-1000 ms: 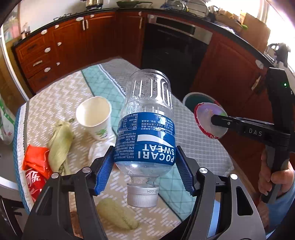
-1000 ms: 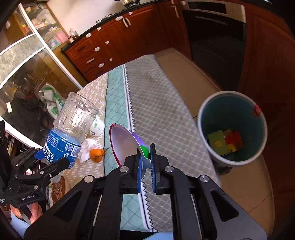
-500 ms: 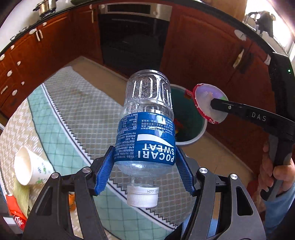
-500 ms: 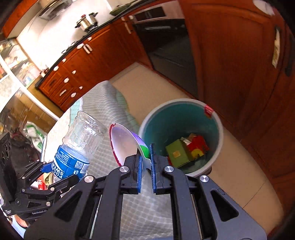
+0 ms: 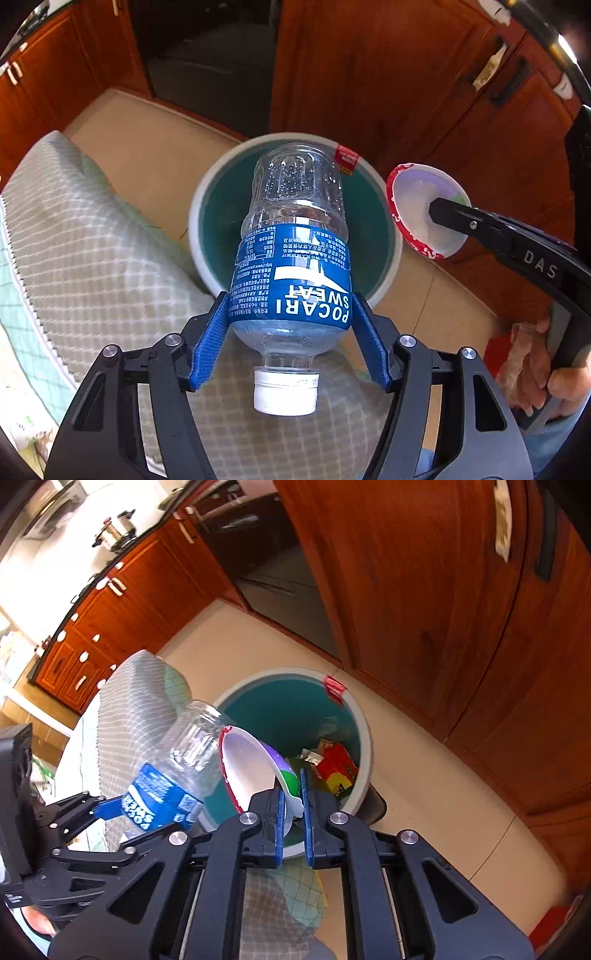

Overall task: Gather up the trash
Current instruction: 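Carry the bottle and small bowl toward the teal bin, then open the left tool over the bin to drop the bottle while the right tool drops the bowl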

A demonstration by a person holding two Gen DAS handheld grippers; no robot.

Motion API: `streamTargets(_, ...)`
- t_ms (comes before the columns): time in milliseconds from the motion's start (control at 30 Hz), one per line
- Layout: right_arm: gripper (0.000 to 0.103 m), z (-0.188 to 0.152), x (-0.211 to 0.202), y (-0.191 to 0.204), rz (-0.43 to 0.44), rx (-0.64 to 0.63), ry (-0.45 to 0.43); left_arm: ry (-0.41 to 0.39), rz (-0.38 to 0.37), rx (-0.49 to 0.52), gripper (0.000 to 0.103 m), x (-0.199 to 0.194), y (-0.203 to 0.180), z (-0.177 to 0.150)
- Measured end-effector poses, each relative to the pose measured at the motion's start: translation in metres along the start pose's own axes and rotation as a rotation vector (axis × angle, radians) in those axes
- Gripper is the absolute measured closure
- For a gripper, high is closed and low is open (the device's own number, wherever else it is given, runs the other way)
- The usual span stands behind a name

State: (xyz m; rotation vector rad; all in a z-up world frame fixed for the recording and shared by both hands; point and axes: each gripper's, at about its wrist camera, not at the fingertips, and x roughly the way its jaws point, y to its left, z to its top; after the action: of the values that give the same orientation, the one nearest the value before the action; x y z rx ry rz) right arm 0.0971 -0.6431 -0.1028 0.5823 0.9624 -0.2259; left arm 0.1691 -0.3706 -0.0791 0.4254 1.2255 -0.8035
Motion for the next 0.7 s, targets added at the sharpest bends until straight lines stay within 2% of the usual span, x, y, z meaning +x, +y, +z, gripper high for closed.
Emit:
streamTargets(367,0.095,0.009,0.033,-0.019,-0.031,0.022,0.062,0.066,-0.023,0.016,0.037,0.049,-0.016,0.016)
streamTargets(433,0.095,0.011,0.036,-0.019,-0.033,0.023,0.065,0.067,-0.023,0.016,0.036,0.050,-0.017,0.016)
streamTargets(500,0.095,0.011,0.038,-0.018,-0.034,0.023,0.069,0.056,-0.019,0.015,0.028,0.047,-0.016,0.017)
streamTargets(700,0.095,0.008,0.045,-0.014,-0.031,0.012,0.084,0.030,-0.007,-0.025,0.027,0.029,-0.007,0.014)
